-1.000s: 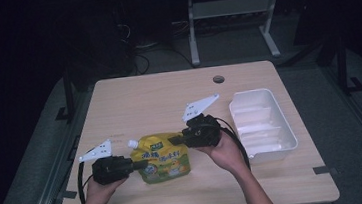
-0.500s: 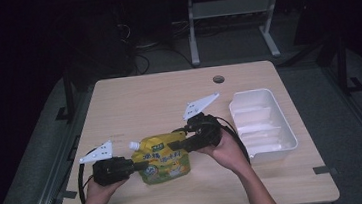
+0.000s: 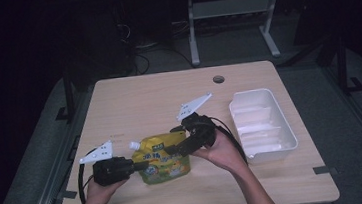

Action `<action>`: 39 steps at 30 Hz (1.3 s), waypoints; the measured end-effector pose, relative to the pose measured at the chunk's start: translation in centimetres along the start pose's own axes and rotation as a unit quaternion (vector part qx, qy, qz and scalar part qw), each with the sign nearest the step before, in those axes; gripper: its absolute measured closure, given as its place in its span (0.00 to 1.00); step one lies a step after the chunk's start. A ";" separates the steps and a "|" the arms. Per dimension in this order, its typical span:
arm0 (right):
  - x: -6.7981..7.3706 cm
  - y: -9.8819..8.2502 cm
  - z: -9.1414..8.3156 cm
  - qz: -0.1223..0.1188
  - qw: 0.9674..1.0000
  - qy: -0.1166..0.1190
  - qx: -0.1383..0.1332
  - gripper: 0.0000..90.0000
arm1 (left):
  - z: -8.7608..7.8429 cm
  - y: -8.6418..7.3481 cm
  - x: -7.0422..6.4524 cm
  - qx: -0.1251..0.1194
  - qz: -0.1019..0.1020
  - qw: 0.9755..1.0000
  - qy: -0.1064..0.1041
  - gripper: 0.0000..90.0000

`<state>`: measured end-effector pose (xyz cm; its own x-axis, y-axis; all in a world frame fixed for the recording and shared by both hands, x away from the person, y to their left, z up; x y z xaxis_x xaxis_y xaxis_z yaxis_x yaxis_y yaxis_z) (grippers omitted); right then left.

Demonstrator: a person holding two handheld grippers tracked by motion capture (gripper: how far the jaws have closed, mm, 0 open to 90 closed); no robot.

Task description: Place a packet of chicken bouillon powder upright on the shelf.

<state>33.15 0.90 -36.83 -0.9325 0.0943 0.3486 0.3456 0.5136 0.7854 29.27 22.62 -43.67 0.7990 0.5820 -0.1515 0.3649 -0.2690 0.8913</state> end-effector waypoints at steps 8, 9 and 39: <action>-0.4 0.0 0.6 -0.014 1.000 -0.004 0.025 0.69 | 0.0 0.0 -0.1 -0.001 0.001 1.000 -0.002 0.94; -0.4 -0.1 0.7 -0.014 1.000 -0.001 0.028 0.73 | 0.0 0.0 -0.1 0.000 0.001 1.000 -0.002 0.94; 0.0 0.4 -1.4 -0.023 0.997 0.070 0.026 1.00 | -1.2 0.1 1.0 -0.010 -0.008 1.000 0.024 0.70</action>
Point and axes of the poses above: each handheld gripper's, and its own axes: z roughly forward along the jaws, y roughly out of its top, x roughly to its left, the point moved 5 cm from there along z, roughly forward along the jaws, and after that the axes turned 15 degrees about y, right-handed, at the moved point
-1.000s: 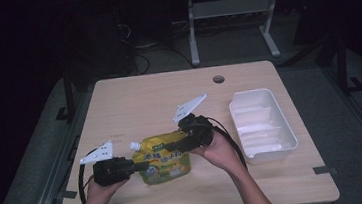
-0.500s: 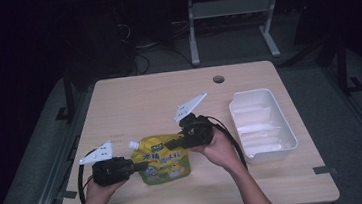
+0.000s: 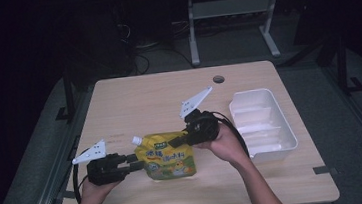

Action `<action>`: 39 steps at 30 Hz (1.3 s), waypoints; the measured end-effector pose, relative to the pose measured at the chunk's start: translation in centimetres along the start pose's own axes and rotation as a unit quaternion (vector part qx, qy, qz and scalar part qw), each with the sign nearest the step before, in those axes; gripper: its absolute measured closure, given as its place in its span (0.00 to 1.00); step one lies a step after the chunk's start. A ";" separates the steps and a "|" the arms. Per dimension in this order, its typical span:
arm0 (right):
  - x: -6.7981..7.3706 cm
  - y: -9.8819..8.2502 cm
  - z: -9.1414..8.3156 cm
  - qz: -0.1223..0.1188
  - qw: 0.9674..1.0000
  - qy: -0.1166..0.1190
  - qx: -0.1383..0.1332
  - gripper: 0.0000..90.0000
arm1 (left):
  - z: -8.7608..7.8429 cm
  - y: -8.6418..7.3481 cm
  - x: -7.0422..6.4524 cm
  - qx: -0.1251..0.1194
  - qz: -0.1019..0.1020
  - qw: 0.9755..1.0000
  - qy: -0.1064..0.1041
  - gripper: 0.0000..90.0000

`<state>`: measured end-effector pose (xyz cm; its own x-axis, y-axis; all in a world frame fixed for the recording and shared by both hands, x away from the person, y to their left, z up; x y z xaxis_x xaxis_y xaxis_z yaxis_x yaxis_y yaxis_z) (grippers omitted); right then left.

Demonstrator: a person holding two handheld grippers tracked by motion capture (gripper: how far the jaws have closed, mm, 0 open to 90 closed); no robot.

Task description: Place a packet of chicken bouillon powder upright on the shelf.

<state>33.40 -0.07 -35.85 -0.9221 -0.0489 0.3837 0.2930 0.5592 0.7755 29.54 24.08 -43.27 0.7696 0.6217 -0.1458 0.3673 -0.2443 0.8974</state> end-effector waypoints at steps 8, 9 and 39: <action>0.5 0.7 -2.0 -0.007 1.000 0.006 -0.006 1.00 | 0.2 -0.3 0.2 0.014 0.009 1.000 0.014 0.66; 0.6 0.8 -2.3 -0.010 1.000 0.007 -0.005 1.00 | 0.2 -0.3 0.1 0.016 0.011 1.000 0.015 0.66; 0.6 -0.7 -14.4 0.008 0.998 -0.033 -0.046 0.99 | 2.1 -2.0 -0.6 0.069 0.038 0.997 0.027 0.53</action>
Point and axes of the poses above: each handheld gripper's, and its own axes: z roughly forward along the jaws, y roughly out of its top, x roughly to its left, the point moved 5 cm from there along z, roughly forward along the jaws, and after that the axes turned 15 degrees about y, right-handed, at the moved point
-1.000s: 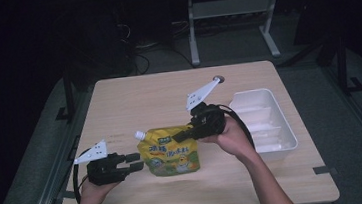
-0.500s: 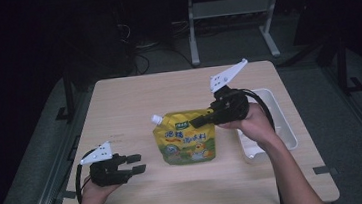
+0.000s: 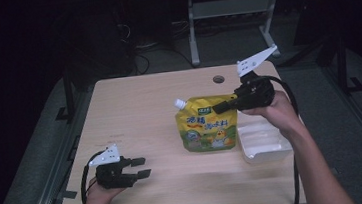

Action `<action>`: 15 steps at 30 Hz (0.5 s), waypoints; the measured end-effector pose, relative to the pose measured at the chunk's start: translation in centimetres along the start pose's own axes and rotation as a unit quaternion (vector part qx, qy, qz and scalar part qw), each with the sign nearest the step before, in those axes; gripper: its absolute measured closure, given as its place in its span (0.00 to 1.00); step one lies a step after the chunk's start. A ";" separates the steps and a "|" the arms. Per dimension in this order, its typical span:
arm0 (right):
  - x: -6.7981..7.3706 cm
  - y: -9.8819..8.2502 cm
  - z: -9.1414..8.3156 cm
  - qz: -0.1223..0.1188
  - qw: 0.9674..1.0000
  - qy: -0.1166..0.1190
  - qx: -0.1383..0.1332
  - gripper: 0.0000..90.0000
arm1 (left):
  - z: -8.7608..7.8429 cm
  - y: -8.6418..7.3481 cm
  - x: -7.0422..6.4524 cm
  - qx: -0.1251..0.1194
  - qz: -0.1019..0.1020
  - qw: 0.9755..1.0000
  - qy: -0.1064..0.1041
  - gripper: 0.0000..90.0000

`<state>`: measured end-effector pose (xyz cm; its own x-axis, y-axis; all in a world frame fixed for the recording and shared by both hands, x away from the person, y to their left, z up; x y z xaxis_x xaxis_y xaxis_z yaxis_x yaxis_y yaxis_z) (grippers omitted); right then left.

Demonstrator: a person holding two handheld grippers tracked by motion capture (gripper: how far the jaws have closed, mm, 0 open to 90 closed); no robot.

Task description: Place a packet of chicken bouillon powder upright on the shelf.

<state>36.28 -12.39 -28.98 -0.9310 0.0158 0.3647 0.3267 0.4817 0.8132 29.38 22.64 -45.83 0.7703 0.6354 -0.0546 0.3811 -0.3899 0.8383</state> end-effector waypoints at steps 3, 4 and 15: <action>-0.3 -0.3 -1.3 0.005 1.000 -0.010 -0.002 0.99 | 0.0 0.0 0.1 -0.001 -0.005 1.000 0.000 0.52; -0.4 -0.3 -1.7 0.008 1.000 -0.013 -0.003 0.99 | 0.0 0.0 0.1 -0.001 -0.006 1.000 0.000 0.52; -1.9 -1.2 -5.0 0.019 0.999 -0.034 -0.005 0.99 | 0.3 -0.3 0.2 0.016 -0.001 1.000 0.007 0.48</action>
Point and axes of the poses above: each handheld gripper's, and its own axes: z roughly forward along the jaws, y roughly out of its top, x roughly to its left, the point moved 5 cm from there along z, roughly forward along the jaws, and after that the axes turned 15 degrees about y, right-handed, at the moved point
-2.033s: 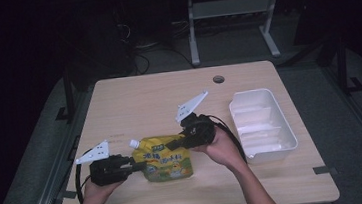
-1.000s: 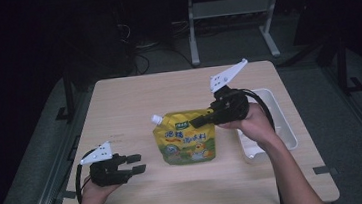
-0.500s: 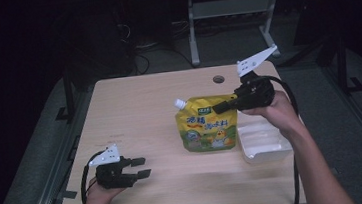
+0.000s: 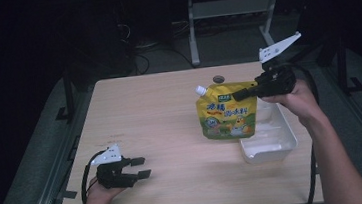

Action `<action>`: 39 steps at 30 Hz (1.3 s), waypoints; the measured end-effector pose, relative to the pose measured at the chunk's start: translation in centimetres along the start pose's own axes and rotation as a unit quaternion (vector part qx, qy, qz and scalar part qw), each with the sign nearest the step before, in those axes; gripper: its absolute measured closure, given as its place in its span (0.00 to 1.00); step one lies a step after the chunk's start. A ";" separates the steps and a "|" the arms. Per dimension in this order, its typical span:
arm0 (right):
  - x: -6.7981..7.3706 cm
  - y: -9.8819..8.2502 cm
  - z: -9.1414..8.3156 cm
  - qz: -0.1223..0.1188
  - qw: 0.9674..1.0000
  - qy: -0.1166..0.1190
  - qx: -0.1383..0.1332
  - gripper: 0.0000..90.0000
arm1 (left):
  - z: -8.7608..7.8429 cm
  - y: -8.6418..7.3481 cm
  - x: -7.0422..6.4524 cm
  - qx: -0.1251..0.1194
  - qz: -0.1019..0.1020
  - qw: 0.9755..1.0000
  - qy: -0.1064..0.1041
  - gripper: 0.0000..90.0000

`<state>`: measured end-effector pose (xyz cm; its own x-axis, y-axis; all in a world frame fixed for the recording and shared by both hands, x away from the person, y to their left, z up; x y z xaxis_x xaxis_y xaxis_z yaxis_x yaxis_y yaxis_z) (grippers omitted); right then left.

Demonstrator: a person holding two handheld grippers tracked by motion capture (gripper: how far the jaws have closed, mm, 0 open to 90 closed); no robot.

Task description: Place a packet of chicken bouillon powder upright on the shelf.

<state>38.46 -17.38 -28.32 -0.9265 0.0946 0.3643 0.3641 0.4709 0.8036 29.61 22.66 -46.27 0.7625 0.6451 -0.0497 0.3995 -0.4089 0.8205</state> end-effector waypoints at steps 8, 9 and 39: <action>-1.1 -0.5 -2.1 0.008 1.000 -0.013 -0.013 0.99 | 0.0 -0.1 0.0 0.002 0.003 1.000 0.000 0.48; -1.2 -0.6 -2.4 0.010 1.000 -0.015 -0.014 0.99 | -0.1 -0.1 0.0 -0.001 0.002 1.000 0.000 0.48; -5.2 -3.4 -6.7 0.048 0.996 -0.070 -0.011 0.99 | -0.9 -0.6 1.1 -0.006 -0.023 1.000 0.015 0.48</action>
<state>42.72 -25.36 -29.77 -0.8905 0.2609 0.3727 0.4531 0.4340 0.7787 29.77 24.22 -46.29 0.7277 0.6823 -0.0703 0.4276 -0.3711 0.8243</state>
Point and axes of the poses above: each handheld gripper's, and its own axes: z roughly forward along the jaws, y roughly out of its top, x roughly to its left, the point moved 5 cm from there along z, roughly forward along the jaws, and after that the axes turned 15 degrees about y, right-handed, at the moved point
